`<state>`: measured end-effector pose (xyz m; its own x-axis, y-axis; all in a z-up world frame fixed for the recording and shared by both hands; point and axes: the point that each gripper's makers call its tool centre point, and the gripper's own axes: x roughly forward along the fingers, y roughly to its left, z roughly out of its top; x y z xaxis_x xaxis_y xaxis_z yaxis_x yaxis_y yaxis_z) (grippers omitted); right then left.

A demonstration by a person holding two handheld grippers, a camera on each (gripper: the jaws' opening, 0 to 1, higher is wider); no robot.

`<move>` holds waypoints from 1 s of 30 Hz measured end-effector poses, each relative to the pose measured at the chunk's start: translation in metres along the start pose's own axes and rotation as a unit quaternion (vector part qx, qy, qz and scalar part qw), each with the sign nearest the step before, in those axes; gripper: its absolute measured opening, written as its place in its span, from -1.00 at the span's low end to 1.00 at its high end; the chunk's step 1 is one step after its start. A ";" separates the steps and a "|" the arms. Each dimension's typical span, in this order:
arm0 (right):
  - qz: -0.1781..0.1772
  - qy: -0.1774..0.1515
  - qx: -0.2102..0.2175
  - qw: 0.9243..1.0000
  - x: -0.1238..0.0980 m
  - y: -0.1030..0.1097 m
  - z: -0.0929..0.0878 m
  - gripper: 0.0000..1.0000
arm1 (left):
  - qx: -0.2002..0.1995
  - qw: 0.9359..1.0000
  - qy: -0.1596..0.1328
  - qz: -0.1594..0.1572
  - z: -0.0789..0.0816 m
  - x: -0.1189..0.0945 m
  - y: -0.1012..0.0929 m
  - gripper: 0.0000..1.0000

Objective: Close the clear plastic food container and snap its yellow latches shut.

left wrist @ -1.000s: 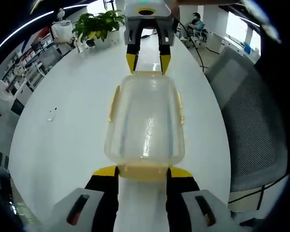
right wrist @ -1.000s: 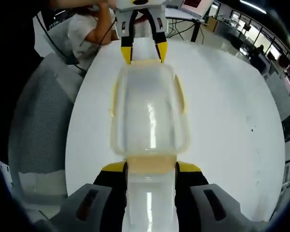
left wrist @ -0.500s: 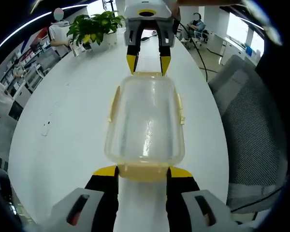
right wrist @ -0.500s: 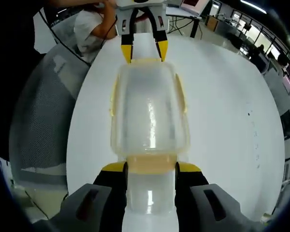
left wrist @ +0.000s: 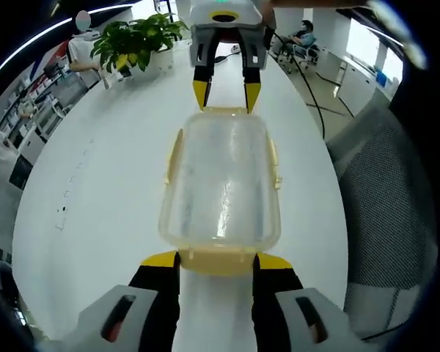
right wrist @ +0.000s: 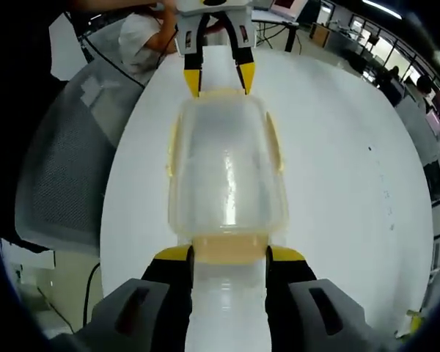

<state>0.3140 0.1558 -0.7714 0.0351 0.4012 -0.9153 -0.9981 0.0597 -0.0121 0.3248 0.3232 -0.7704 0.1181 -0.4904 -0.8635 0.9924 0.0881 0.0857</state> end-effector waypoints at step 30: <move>-0.008 0.001 0.006 1.000 -0.011 -0.002 -0.066 -0.28 | 0.012 1.000 0.005 -0.017 0.049 0.047 -0.003 -0.34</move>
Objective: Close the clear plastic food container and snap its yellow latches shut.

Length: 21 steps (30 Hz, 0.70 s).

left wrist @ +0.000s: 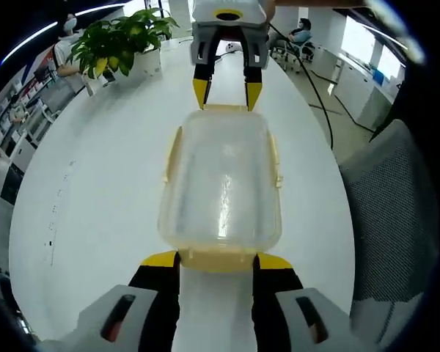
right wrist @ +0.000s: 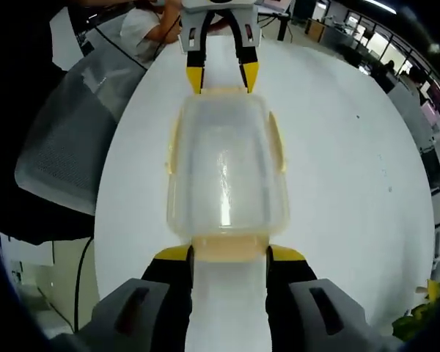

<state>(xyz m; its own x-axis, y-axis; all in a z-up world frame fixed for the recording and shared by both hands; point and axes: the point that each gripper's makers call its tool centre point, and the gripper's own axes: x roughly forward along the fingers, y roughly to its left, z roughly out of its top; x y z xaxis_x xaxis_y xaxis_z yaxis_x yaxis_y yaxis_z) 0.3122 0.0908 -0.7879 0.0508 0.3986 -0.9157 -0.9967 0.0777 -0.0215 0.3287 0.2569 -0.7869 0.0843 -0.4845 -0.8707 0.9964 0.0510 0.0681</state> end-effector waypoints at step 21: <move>0.001 0.006 -0.002 1.000 0.003 0.001 -0.008 -0.32 | 0.012 1.000 0.022 -0.001 -0.001 0.008 -0.005 -0.27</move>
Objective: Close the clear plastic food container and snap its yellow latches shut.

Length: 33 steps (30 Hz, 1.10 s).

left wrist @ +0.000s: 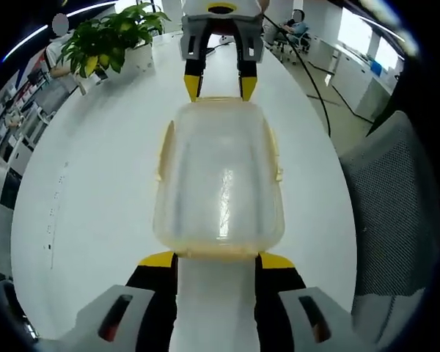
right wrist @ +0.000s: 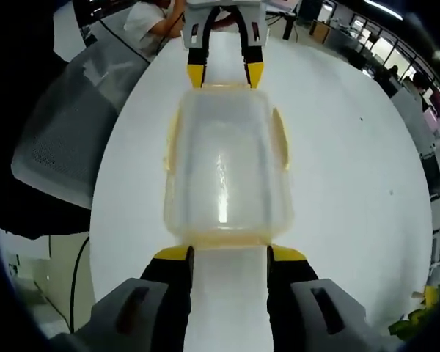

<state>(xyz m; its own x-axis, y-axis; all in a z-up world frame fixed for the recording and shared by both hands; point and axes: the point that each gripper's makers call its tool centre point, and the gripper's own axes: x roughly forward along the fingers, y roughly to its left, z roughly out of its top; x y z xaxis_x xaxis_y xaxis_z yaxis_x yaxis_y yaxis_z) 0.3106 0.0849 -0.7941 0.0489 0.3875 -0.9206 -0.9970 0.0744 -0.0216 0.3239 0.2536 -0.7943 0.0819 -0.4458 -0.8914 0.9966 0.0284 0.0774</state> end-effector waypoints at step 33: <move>-0.027 -0.185 0.345 0.920 -0.009 0.004 0.024 -0.39 | -0.360 0.916 -0.178 0.018 0.008 -0.011 -0.011 -0.28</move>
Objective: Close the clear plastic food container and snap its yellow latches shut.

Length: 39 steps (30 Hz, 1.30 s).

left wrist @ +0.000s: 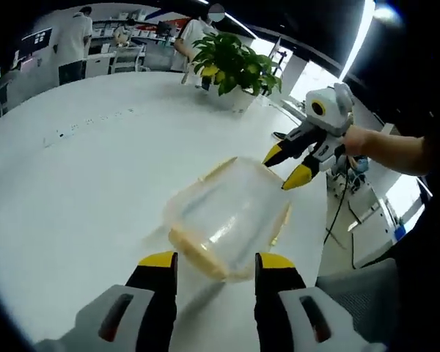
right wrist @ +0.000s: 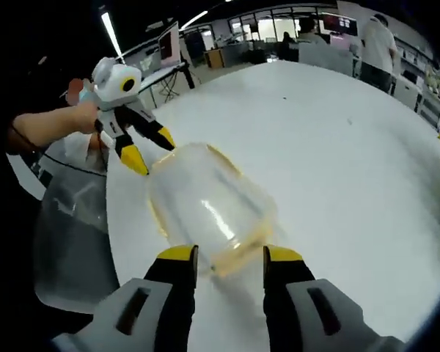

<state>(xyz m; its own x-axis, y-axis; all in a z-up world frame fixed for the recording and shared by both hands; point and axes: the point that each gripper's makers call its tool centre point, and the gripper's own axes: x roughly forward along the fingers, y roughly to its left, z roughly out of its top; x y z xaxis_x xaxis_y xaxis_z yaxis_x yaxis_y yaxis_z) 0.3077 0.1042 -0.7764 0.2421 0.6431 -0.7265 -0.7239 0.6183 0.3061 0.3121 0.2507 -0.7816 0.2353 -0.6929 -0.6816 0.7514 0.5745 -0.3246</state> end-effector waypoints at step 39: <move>-0.035 0.010 -0.062 0.997 -0.001 -0.002 0.005 -0.43 | 0.028 0.999 0.010 0.032 0.003 -0.002 0.000 -0.30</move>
<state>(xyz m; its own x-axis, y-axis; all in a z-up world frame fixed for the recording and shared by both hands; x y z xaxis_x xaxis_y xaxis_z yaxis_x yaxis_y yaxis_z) 0.3122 0.1048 -0.7731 0.2817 0.5906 -0.7562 -0.7804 0.5995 0.1775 0.3134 0.2510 -0.7779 0.2710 -0.6464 -0.7132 0.7694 0.5907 -0.2431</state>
